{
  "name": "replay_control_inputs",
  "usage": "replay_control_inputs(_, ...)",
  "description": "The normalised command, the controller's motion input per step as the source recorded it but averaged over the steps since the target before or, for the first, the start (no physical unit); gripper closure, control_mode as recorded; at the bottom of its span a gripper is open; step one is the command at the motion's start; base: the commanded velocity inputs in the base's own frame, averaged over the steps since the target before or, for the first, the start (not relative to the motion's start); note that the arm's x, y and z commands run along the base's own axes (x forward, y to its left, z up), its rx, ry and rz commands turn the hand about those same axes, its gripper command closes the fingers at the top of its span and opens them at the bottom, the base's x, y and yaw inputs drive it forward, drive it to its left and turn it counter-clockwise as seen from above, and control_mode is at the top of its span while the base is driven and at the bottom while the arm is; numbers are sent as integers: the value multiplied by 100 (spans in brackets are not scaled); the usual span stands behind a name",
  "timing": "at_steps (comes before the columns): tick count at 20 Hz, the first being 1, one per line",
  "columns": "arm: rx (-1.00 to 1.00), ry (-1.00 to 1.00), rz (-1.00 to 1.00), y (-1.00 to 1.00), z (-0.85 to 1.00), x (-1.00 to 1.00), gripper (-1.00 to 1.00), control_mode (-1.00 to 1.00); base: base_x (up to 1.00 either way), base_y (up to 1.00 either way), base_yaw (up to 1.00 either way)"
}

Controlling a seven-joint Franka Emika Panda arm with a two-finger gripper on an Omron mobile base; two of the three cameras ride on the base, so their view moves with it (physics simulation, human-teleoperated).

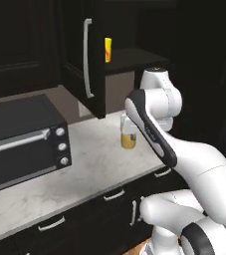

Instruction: There is a tray on the dining counter. Grab the cup, mug, and pitcher and place them on the tray. The pitcher may be placed next to the tray if it cannot fit the tray.

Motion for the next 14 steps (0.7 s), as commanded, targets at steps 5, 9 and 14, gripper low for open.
replay_control_inputs(5,0,0,0,0,0,0,-100,100,52,-13,43)
replay_control_inputs(9,0,0,0,0,0,0,-100,100,34,-53,25)
replay_control_inputs(14,0,0,0,0,0,0,-100,100,24,-75,15)
